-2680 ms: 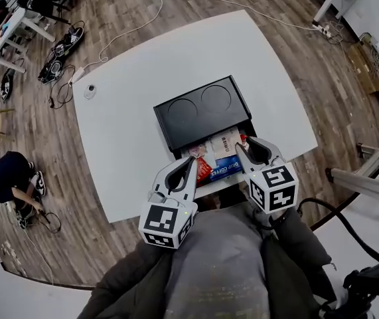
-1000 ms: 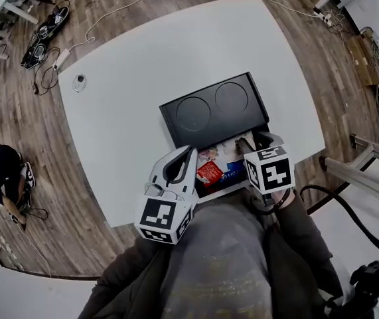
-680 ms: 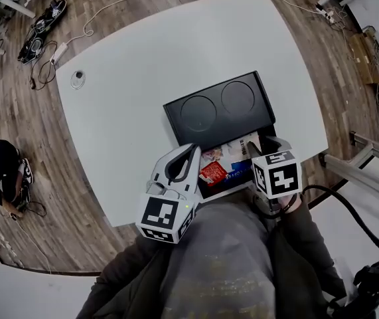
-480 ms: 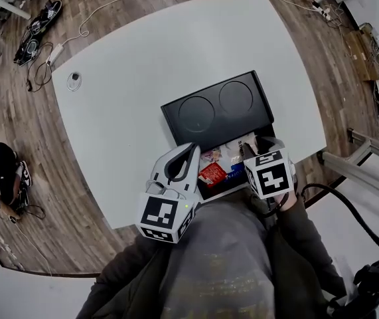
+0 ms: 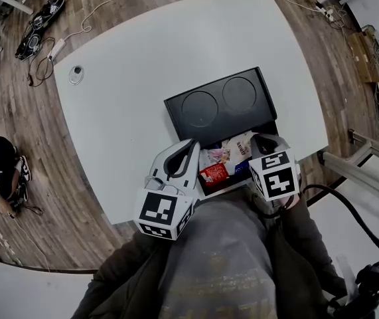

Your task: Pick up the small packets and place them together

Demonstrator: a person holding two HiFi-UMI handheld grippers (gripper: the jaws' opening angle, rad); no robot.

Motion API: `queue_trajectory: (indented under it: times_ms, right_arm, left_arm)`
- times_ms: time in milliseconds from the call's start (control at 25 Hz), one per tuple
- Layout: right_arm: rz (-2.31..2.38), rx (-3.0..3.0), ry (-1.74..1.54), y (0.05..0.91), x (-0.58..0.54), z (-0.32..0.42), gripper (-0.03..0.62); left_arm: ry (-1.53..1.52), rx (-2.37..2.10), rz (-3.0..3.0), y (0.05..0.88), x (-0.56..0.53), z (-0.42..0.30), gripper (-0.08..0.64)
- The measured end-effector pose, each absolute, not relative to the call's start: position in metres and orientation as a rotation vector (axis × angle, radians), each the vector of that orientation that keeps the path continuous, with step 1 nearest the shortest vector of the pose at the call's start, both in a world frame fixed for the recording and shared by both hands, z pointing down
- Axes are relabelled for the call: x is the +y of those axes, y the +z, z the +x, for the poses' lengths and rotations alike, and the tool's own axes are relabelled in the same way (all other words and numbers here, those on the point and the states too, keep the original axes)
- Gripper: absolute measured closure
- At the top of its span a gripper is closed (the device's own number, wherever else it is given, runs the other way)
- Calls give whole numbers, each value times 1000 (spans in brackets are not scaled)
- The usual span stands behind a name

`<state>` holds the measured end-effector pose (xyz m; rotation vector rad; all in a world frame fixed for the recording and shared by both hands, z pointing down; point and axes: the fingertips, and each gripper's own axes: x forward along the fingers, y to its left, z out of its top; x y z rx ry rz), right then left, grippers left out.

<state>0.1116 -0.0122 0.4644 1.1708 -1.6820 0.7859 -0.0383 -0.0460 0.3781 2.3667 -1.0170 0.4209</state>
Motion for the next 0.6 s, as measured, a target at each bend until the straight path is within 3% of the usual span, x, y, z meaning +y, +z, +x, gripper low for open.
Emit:
queue_trajectory:
  times_ms: [600]
  right_arm:
    - [1191, -1909, 755, 408, 2, 86, 589]
  left_arm:
    - [426, -1053, 2407, 366, -25, -36, 557]
